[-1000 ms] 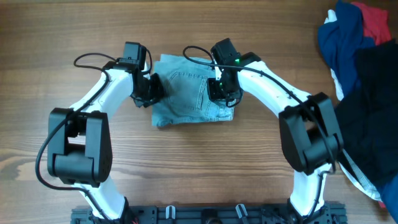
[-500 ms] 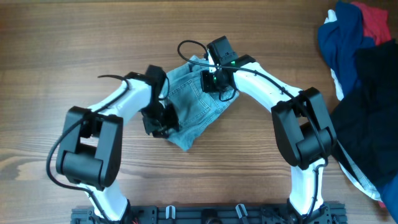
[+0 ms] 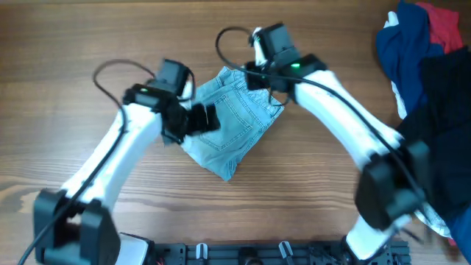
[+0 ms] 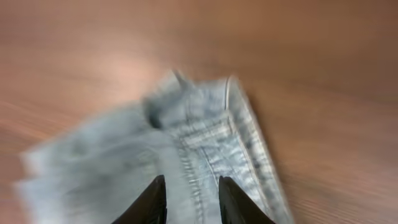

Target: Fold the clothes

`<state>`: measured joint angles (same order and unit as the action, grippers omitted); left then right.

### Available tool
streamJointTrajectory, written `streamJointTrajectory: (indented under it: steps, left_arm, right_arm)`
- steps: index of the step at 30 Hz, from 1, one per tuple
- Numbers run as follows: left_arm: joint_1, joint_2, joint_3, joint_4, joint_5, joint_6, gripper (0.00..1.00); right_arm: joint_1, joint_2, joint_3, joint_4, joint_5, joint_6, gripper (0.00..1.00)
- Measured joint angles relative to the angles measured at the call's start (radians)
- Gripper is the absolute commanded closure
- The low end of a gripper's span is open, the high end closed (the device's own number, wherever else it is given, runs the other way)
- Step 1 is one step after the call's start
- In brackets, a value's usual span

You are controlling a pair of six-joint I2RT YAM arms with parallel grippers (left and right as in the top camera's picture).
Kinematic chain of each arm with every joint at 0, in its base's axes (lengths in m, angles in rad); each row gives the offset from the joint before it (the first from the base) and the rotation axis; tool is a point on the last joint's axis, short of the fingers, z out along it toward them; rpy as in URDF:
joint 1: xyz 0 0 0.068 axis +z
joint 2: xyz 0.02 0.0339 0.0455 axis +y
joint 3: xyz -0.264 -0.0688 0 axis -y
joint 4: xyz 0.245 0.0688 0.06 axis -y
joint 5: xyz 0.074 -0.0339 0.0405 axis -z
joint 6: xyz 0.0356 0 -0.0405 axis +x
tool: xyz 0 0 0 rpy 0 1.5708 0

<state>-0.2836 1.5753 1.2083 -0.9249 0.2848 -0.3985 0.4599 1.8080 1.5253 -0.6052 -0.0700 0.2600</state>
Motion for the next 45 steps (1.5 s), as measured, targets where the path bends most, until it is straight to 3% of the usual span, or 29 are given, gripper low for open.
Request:
streamJointTrajectory:
  steps: [6, 17, 33, 43, 45]
  left_arm:
    - [0.119, 0.027, 0.148, 0.078, 0.048, 0.131, 0.0]
    - [0.18, 0.488, 0.468, 0.011, 0.152, 0.441, 0.0]
    - [0.179, 0.652, 0.512, 0.075, 0.197, 0.502, 0.0]
    - [0.122, 0.688, 0.521, -0.076, 0.254, 0.605, 0.04]
    - [0.113, 0.69, 0.521, -0.106, 0.265, 0.629, 0.1]
  right_arm:
    - [0.0, -0.216, 0.034, -0.099, 0.012, 0.001, 0.7]
    - [0.0, -0.237, 0.033, -0.185, 0.012, 0.023, 0.69]
    - [0.0, -0.237, 0.033, -0.202, 0.012, 0.023, 0.69]
    - [0.0, -0.237, 0.033, -0.203, 0.012, 0.023, 0.69]
    - [0.0, -0.237, 0.033, -0.203, 0.012, 0.023, 0.69]
